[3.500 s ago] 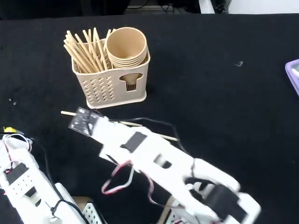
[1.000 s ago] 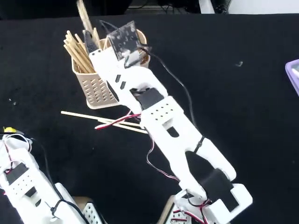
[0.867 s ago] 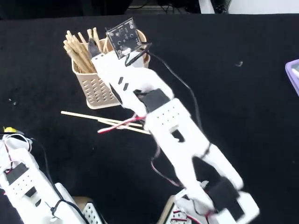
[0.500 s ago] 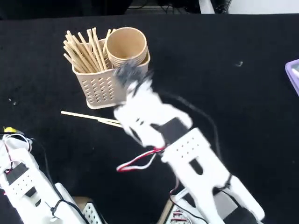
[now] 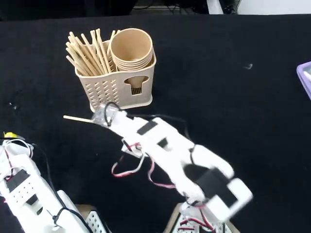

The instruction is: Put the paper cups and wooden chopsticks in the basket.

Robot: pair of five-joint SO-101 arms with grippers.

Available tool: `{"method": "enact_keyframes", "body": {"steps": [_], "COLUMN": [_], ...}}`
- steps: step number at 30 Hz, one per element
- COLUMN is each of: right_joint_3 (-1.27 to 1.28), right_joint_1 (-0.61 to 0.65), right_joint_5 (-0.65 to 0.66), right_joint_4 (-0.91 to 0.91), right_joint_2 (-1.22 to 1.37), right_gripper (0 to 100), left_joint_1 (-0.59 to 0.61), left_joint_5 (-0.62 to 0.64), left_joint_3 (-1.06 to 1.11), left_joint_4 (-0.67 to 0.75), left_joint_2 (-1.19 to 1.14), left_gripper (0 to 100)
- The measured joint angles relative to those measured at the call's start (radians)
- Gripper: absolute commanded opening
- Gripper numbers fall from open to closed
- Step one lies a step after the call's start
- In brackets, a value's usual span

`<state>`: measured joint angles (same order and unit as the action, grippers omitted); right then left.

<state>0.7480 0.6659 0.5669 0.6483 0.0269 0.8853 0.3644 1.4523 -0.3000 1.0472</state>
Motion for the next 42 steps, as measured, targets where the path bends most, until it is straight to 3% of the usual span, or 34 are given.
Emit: {"method": "enact_keyframes", "body": {"steps": [4, 10, 19, 26, 31, 36, 42], "right_joint_3": [-0.143, -0.204, -0.031, -0.026, -0.127, -0.183, -0.144], "right_joint_1": [-0.003, -0.005, 0.014, 0.014, 0.048, 0.048, 0.049], "right_joint_5": [0.100, 0.163, -0.031, -0.157, -0.324, -0.385, -0.393], "right_joint_4": [0.126, 0.216, 0.272, 0.301, 0.296, 0.061, -0.445], "right_joint_2": [0.100, 0.126, -0.186, -0.562, -0.819, -0.925, -0.779], "right_gripper": [1.1, 1.0, 1.0, 1.1, 1.1, 1.1, 1.1], "left_joint_1": [0.000, 0.000, 0.000, 0.000, 0.000, 0.000, 0.000], "left_joint_5": [0.000, 0.000, 0.000, 0.000, 0.000, 0.000, 0.000], "left_joint_3": [0.000, 0.000, 0.000, 0.000, 0.000, 0.000, 0.000], "left_joint_4": [0.002, 0.002, 0.002, 0.002, 0.002, 0.002, 0.002], "left_joint_2": [0.000, 0.000, 0.000, 0.000, 0.000, 0.000, 0.000], "left_gripper": [13, 13, 13, 13, 13, 13, 13]}}
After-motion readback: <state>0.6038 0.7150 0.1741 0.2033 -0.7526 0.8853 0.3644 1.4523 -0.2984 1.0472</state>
